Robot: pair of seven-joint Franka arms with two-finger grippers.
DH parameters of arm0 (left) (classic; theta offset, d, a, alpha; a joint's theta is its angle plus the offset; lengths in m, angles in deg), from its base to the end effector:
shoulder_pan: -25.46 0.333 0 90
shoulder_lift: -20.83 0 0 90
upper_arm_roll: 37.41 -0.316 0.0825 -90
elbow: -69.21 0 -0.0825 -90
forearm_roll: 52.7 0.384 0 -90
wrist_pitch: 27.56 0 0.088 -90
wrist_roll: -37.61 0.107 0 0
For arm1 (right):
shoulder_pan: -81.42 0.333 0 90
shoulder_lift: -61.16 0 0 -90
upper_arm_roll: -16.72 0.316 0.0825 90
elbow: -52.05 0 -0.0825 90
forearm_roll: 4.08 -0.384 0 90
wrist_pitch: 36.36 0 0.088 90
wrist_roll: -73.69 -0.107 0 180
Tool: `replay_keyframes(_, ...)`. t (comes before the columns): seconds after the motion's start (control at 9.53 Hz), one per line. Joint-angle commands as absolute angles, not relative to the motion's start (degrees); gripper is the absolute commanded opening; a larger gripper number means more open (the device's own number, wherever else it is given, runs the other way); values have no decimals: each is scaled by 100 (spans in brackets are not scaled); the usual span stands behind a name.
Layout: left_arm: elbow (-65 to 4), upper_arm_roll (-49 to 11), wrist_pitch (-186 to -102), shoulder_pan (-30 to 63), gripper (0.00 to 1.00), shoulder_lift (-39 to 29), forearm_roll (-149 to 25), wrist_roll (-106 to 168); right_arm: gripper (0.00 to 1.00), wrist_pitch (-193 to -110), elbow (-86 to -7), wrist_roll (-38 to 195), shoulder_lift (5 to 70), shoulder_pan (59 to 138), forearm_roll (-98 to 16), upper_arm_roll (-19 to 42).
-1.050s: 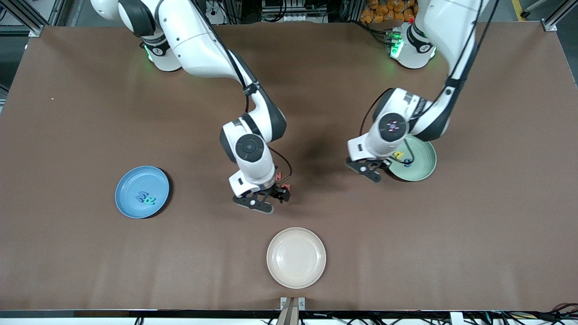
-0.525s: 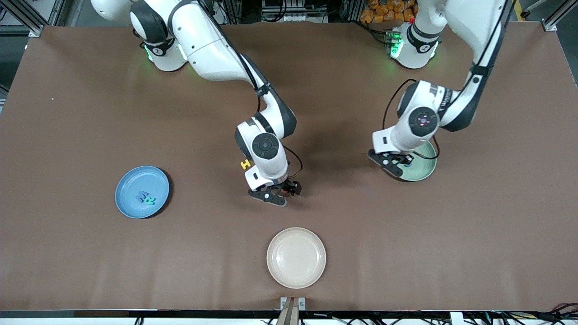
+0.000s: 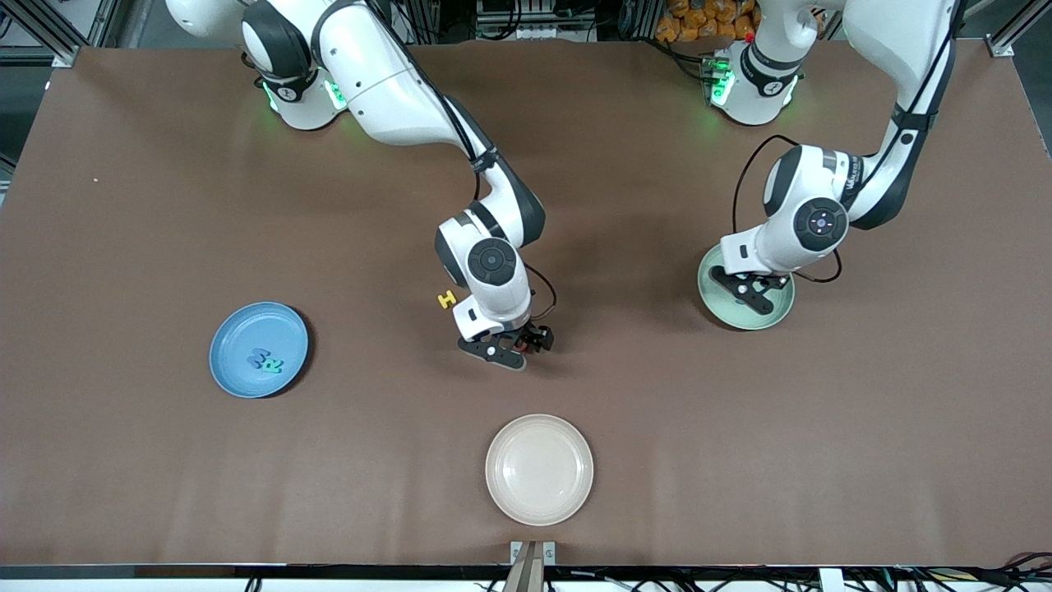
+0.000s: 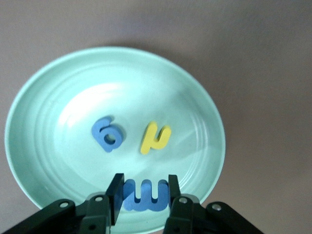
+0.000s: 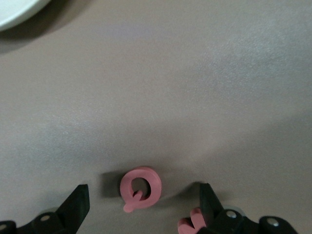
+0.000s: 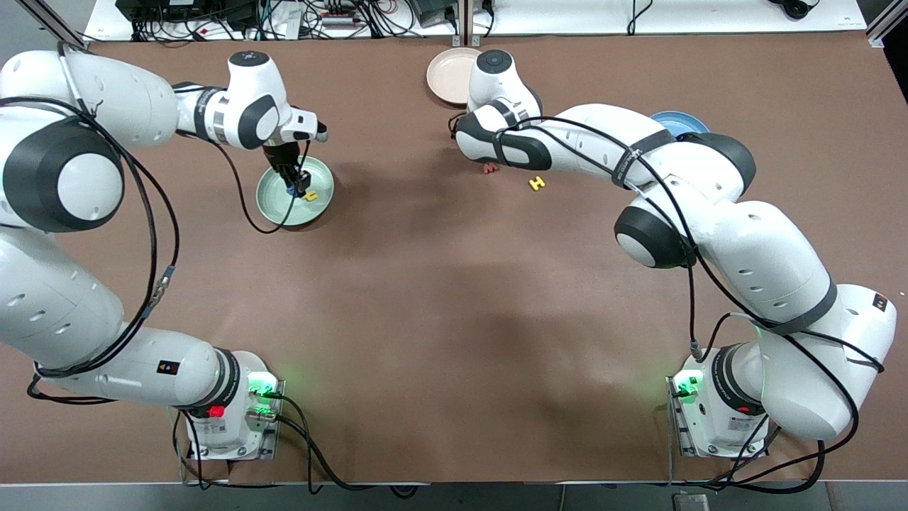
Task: Sort uppercase to blue plate, lowercase to green plate
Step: 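Drop the w on the green plate while the right gripper grasps the Q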
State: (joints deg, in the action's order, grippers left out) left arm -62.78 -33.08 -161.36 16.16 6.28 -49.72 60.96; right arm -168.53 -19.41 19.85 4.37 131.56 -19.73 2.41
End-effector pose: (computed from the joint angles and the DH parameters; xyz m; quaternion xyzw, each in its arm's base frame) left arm 0.4880 -0.1184 0.2199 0.9361 -0.3339 -0.1106 0.0023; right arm 0.5816 0.4902 0.1773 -0.9818 0.1830 -0.0325 0.0379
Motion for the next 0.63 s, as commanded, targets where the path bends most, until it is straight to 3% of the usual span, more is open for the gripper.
replay_keyframes(0.0, -6806, -3284, -16684, 1876, 52, 800, -4892, 6231, 100, -16819, -1782, 1850, 315, 13196, -2087, 213)
replay_keyframes(0.1, -6799, -3284, -16713, 1886, 55, 800, -4892, 6327, 100, -16837, -1782, 1859, 315, 13196, -2078, 222)
replay_keyframes(0.21, -6808, -3275, -16766, 1886, 90, 791, -4892, 6328, 100, -16863, -1791, 1859, 315, 13196, -2078, 222)
replay_keyframes(0.31, -6816, -3275, -16801, 1886, 100, 800, -4892, 6319, 100, -16863, -1800, 1850, 315, 13196, -2078, 222)
replay_keyframes(0.52, -6764, -3258, -16801, 1887, 100, 826, -4901, 6275, 100, -16863, -1800, 1850, 315, 13196, -2078, 222)
